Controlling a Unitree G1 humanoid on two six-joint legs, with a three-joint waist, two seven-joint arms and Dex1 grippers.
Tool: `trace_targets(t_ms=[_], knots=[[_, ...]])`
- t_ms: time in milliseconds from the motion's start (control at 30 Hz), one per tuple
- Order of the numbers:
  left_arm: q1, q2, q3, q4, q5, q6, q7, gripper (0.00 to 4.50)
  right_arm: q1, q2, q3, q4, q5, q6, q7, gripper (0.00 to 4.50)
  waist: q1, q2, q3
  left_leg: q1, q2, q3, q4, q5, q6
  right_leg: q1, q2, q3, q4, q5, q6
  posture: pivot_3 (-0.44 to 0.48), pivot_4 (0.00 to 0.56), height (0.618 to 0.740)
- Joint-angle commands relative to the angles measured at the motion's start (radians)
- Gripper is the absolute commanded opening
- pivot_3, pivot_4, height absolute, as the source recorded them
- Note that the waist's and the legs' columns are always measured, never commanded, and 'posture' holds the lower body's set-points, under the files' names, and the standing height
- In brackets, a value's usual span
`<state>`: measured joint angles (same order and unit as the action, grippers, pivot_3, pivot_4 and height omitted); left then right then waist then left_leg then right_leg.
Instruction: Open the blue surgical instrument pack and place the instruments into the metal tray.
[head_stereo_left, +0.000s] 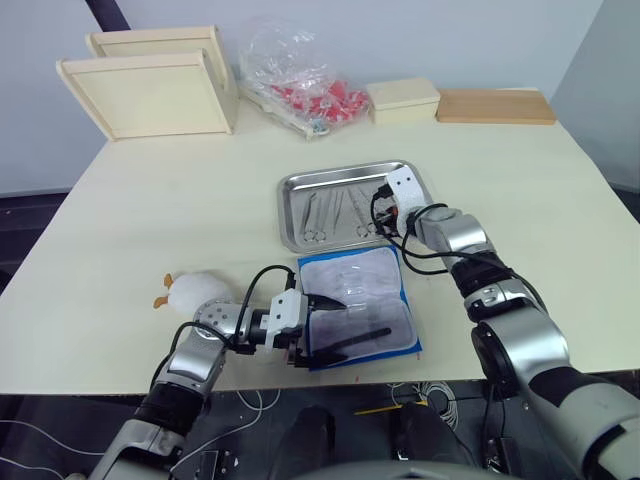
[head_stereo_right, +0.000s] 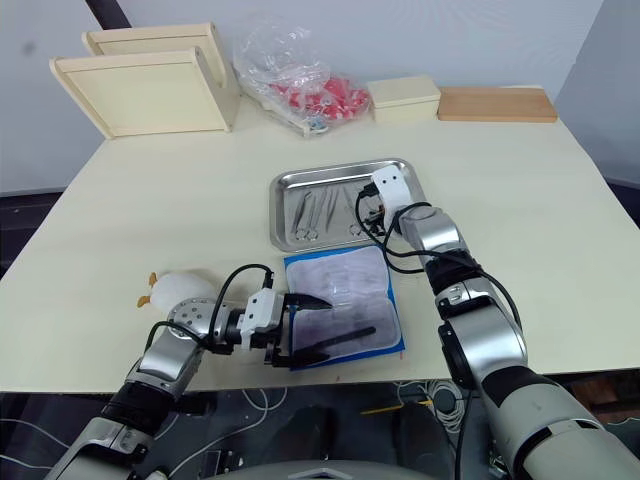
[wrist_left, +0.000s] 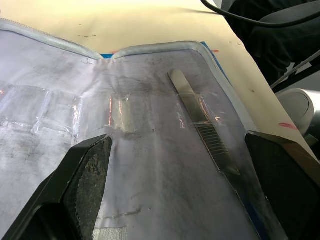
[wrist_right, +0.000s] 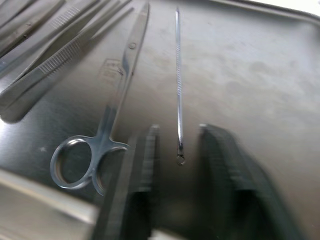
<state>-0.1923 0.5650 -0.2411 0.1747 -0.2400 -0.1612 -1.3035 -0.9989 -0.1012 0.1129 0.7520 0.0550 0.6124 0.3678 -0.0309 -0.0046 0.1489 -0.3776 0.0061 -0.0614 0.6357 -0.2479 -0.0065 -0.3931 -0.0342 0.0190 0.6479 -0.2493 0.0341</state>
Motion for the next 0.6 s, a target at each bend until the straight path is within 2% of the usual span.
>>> trace_targets(t_ms=[33, 67, 100, 167, 300, 400, 600], knots=[[0.045, 0.004, -0.049, 0.064, 0.063, 0.051, 0.019, 4.50, -0.013, -0.025, -0.006, -0.096, -0.004, -0.017, 0.020, 3.09, 0.000, 0.000, 0.000, 0.000, 0.000, 0.000, 0.000, 0.000, 0.000, 0.000, 0.000, 0.000, 0.000, 0.000, 0.000, 0.000, 0.150, 0.740], [0.045, 0.004, -0.049, 0.064, 0.063, 0.051, 0.018, 4.50, -0.008, -0.033, -0.007, -0.119, -0.004, -0.014, 0.028, 3.21, 0.000, 0.000, 0.000, 0.000, 0.000, 0.000, 0.000, 0.000, 0.000, 0.000, 0.000, 0.000, 0.000, 0.000, 0.000, 0.000, 0.150, 0.740], [0.044, 0.005, -0.049, 0.066, 0.063, 0.050, 0.017, 4.50, -0.001, -0.043, -0.007, -0.153, -0.002, -0.007, 0.040, 3.78, 0.000, 0.000, 0.000, 0.000, 0.000, 0.000, 0.000, 0.000, 0.000, 0.000, 0.000, 0.000, 0.000, 0.000, 0.000, 0.000, 0.150, 0.740], [0.039, 0.005, -0.049, 0.072, 0.063, 0.048, 0.014, 4.50, 0.024, -0.068, -0.005, -0.238, 0.009, -0.001, 0.077, 4.40, 0.000, 0.000, 0.000, 0.000, 0.000, 0.000, 0.000, 0.000, 0.000, 0.000, 0.000, 0.000, 0.000, 0.000, 0.000, 0.000, 0.150, 0.740], [0.032, 0.006, -0.050, 0.077, 0.064, 0.047, 0.009, 4.50, 0.089, -0.114, -0.001, -0.378, 0.028, -0.040, 0.148, 4.47, 0.000, 0.000, 0.000, 0.000, 0.000, -0.001, 0.000, 0.000, 0.000, 0.000, 0.000, 0.000, 0.000, 0.000, 0.000, 0.000, 0.150, 0.740], [0.026, 0.007, -0.053, 0.082, 0.064, 0.045, 0.001, 4.50, 0.177, -0.176, -0.008, -0.479, 0.059, -0.128, 0.260, 4.47, 0.004, 0.000, -0.001, 0.000, 0.000, 0.000, 0.000, 0.000, 0.000, 0.000, 0.000, 0.000, 0.000, 0.000, 0.000, 0.000, 0.150, 0.740], [0.021, 0.011, -0.058, 0.084, 0.063, 0.042, -0.012, 4.50, 0.312, -0.291, -0.020, -0.648, 0.124, -0.153, 0.404, 4.47, 0.002, 0.000, 0.000, -0.001, 0.000, -0.001, 0.000, 0.000, 0.000, 0.000, 0.000, -0.001, -0.001, 0.000, 0.001, 0.000, 0.150, 0.740]])
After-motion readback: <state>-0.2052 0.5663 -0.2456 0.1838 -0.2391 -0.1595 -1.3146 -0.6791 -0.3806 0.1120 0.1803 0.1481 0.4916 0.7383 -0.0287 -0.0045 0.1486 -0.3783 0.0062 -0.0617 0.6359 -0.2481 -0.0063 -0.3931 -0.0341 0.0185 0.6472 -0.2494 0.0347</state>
